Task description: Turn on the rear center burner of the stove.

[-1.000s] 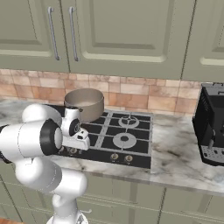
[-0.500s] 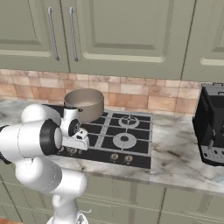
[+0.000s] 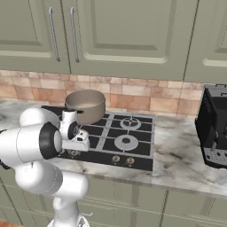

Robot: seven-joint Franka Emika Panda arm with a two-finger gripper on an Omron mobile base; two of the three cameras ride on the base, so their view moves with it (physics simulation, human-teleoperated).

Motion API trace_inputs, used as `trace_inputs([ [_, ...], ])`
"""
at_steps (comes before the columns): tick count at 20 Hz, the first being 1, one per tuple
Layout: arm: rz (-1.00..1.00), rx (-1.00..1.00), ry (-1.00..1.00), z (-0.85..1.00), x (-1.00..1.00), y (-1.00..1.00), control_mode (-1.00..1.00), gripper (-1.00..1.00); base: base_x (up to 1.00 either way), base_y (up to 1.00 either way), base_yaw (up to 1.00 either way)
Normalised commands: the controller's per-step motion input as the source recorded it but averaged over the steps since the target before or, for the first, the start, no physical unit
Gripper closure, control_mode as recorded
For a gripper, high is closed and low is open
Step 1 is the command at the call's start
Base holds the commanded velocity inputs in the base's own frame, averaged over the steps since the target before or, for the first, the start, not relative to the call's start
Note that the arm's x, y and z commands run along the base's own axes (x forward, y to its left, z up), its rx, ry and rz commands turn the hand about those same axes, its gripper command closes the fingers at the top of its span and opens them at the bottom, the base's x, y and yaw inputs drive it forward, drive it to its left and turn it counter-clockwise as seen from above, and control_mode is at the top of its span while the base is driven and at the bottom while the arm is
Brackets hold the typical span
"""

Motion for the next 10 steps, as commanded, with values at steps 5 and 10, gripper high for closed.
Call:
trace_inputs([
  [5,0.42,0.00,-0.26,-0.30,0.00,0.00,-1.00,1.00,0.00,0.00,0.00],
  [10,0.64,0.05,-0.16,-0.25,0.00,0.00,-1.00,1.00,0.00,0.00,0.00],
])
